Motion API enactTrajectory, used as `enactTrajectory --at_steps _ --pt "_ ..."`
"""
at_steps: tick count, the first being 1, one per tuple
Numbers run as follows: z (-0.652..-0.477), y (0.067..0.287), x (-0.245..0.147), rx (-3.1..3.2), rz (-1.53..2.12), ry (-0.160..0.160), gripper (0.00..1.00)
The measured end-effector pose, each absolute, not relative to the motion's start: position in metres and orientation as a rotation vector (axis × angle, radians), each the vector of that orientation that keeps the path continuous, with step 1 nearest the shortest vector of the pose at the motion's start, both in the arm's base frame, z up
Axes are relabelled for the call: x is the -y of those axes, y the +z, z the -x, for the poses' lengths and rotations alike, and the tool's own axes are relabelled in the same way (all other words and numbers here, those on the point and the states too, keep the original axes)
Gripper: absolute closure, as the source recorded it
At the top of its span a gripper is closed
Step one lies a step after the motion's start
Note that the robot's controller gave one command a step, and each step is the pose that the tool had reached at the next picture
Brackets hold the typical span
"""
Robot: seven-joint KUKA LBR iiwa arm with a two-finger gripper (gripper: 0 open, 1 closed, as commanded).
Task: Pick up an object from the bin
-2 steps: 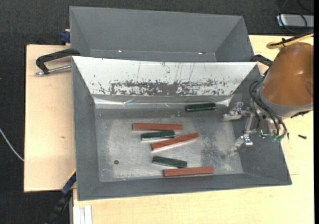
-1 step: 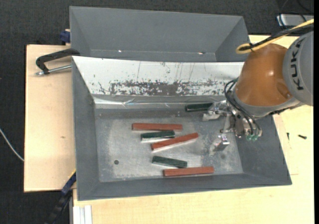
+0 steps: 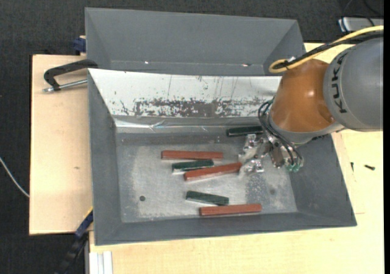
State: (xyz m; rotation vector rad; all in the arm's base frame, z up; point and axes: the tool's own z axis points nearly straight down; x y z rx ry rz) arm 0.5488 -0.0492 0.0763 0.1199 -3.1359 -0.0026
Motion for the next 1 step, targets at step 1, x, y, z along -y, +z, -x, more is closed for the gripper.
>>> enactTrajectory --at_steps 1 --pt "-0.5489 0.0764 0.0492 3.136 -0.12 -0.002 1.0"
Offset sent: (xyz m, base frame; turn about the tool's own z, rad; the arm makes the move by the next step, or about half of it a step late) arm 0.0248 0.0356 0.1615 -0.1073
